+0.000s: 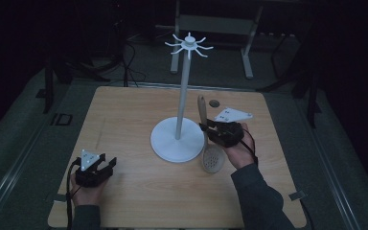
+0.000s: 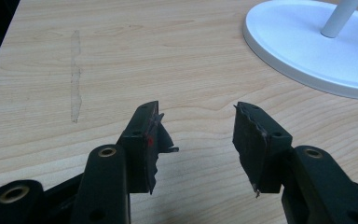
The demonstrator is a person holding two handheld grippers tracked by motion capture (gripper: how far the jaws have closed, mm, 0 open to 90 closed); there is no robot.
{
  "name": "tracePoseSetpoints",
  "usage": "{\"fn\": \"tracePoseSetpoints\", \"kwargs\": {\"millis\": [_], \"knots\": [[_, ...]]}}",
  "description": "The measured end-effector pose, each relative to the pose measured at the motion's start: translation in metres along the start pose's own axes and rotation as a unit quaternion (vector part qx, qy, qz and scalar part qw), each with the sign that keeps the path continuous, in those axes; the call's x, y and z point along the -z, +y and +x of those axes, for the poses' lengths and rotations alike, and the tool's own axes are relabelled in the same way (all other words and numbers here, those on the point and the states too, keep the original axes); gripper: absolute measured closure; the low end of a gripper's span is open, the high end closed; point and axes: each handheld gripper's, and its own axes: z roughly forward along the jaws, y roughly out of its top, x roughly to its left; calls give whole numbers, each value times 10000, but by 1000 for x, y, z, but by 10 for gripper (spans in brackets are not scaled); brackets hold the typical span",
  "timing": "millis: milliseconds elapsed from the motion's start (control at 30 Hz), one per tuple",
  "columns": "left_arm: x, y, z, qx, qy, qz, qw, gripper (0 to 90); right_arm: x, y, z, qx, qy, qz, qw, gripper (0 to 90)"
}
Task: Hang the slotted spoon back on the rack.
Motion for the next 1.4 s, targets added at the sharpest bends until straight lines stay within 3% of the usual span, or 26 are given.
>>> {"fn": "tracePoseSetpoints", "kwargs": {"millis": [1400], "knots": [[1,0,0,27,2,-14,10000,514,3,25,6,31,-12,-384,9993,742]]}}
